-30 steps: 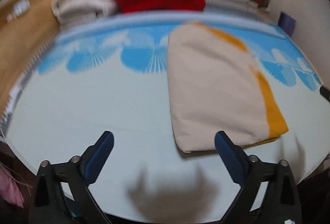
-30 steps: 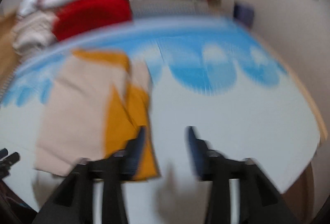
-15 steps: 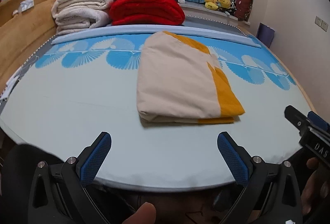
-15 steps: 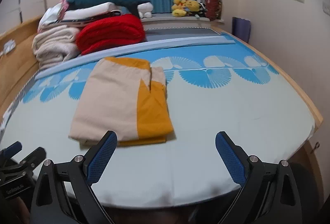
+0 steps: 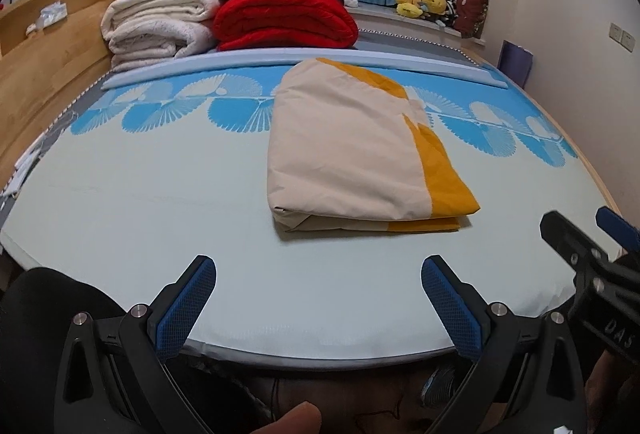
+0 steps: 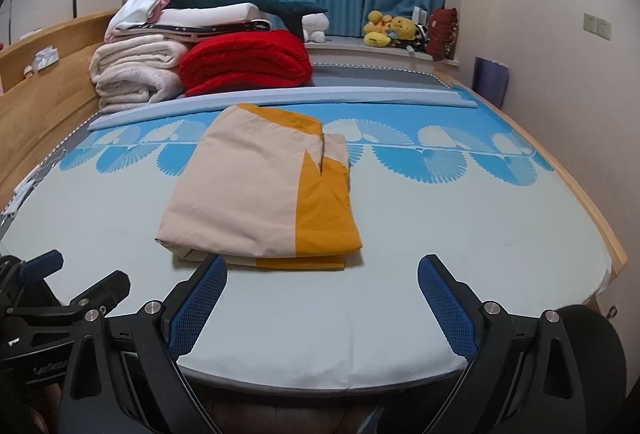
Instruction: Fold large clothes
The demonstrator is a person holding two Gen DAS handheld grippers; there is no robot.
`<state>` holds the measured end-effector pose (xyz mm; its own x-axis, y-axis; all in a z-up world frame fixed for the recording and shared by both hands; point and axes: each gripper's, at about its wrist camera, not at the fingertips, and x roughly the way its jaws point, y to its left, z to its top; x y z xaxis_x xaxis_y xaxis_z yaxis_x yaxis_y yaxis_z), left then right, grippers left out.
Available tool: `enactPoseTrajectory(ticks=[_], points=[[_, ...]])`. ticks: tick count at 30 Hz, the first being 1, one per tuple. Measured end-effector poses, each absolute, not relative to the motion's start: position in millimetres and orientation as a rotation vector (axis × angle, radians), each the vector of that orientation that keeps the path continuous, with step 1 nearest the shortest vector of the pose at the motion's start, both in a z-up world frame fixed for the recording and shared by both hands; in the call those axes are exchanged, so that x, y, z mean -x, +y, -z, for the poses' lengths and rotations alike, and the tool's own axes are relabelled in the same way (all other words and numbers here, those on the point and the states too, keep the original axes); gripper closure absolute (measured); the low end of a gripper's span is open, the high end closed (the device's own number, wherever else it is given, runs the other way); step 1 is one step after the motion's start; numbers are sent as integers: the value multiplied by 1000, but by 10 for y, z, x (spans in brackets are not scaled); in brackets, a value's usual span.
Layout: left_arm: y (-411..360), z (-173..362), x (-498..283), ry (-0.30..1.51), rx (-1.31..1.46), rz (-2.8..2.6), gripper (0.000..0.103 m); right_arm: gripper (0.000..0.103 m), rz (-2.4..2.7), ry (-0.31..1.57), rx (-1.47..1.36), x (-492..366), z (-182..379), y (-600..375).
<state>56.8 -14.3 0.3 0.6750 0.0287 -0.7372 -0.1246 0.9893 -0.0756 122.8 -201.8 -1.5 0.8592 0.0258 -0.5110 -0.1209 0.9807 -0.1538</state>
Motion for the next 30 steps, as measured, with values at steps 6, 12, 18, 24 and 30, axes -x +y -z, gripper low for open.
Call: enactPoseTrajectory(ticks=[6, 12, 18, 24, 30], points=[[-55, 32, -586, 837, 147, -100, 1, 7, -97, 544, 209, -1256, 84, -1939], [-50, 28, -570, 834, 151, -104, 1, 7, -81, 531, 211, -1251, 85, -1932], [-17, 36, -562, 842, 160, -101, 1, 7, -79, 530, 208, -1263, 80, -1930], [-3, 36, -566, 839, 155, -92, 1, 7, -80, 519, 212, -1264, 78, -1924], [13, 29, -566, 839, 169, -87, 1, 7, -94, 525, 216, -1284, 96, -1908]])
